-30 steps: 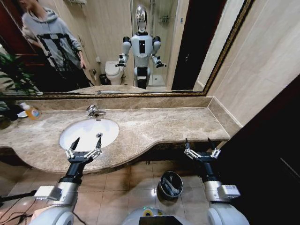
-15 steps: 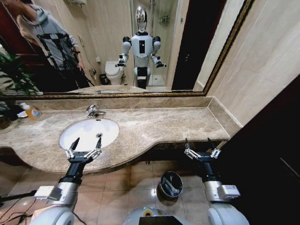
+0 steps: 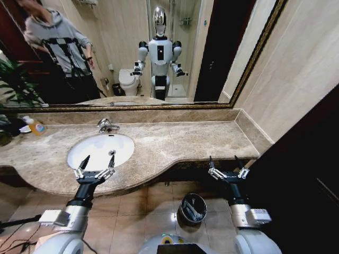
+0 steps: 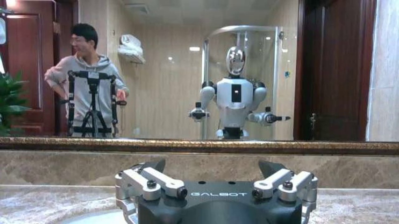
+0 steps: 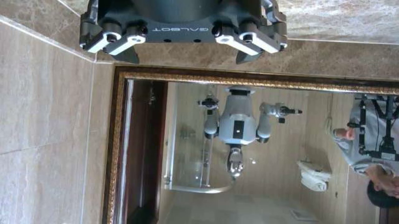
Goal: Pick up the trash from the sink and place it in the trash bin.
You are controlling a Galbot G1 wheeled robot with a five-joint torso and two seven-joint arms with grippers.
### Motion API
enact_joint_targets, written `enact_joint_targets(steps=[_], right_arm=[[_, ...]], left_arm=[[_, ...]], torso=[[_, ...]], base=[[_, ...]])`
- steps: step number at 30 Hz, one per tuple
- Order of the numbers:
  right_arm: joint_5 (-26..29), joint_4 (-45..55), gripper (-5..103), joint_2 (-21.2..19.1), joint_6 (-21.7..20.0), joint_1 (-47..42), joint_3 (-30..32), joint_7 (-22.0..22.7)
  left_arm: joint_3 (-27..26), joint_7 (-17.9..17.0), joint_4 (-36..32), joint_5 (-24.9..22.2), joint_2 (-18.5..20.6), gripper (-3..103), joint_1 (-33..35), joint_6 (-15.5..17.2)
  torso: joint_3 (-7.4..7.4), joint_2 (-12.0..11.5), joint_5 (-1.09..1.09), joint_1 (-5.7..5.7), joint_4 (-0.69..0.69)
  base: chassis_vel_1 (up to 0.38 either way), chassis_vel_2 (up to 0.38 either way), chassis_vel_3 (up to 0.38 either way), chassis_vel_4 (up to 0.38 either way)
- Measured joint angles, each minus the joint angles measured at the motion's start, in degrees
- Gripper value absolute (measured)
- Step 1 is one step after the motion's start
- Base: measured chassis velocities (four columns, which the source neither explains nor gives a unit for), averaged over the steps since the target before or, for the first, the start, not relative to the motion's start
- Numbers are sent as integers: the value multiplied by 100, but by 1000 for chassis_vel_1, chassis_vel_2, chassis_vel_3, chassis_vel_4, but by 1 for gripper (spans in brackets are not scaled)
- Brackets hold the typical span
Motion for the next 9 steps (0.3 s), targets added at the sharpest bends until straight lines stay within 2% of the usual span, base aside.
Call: enact_joint_targets(steps=[9], right_arm=[[0,0,100,0,0,0,0,0]], left_arm=[[0,0,0,0,0,100,0,0]], torso=[[0,0,0,0,0]], base=[[0,0,0,0]])
